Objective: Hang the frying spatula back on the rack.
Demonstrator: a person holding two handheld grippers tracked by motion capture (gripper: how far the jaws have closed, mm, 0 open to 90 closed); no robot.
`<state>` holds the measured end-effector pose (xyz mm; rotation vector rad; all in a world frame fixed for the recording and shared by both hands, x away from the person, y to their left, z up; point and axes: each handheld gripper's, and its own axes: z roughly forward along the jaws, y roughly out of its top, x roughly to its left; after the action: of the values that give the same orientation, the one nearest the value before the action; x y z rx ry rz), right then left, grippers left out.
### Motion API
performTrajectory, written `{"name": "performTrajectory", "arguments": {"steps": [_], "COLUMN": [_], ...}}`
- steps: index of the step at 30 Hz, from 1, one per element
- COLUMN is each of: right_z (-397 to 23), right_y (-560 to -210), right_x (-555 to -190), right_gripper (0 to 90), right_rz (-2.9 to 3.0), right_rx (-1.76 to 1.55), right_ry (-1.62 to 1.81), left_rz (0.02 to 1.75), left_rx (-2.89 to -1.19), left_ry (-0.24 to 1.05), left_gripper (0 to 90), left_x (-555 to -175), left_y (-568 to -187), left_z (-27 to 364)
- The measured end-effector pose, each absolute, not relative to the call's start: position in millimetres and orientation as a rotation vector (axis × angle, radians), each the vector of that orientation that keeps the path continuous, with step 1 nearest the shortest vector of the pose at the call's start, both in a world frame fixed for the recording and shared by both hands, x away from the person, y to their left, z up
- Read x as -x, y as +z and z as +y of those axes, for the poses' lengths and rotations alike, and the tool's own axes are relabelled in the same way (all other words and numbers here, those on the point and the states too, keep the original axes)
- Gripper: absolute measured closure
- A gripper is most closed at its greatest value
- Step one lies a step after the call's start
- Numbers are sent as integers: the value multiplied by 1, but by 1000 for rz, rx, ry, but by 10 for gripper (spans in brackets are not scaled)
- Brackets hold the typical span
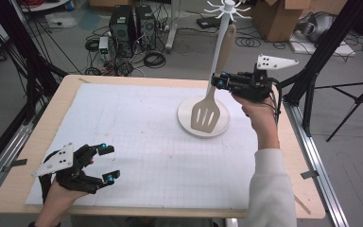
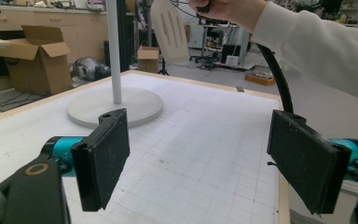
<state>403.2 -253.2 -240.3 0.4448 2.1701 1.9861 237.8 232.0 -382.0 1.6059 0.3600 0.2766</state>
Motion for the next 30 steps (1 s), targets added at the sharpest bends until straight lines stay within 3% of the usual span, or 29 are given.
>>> {"name": "performTrajectory", "arguments": {"steps": [30], "right_z": [-262], "right_y": [-247], "right_x": [-437], "right_gripper": [784], "right_rz": [2181], "right_rx": [-525], "right_ry": [2059], "left_rz": [348], "left_rx": [-1593], "left_ry": [242], "left_gripper": [226], "left_x": [-237], "left_y": [-381], "left_z": [233]}}
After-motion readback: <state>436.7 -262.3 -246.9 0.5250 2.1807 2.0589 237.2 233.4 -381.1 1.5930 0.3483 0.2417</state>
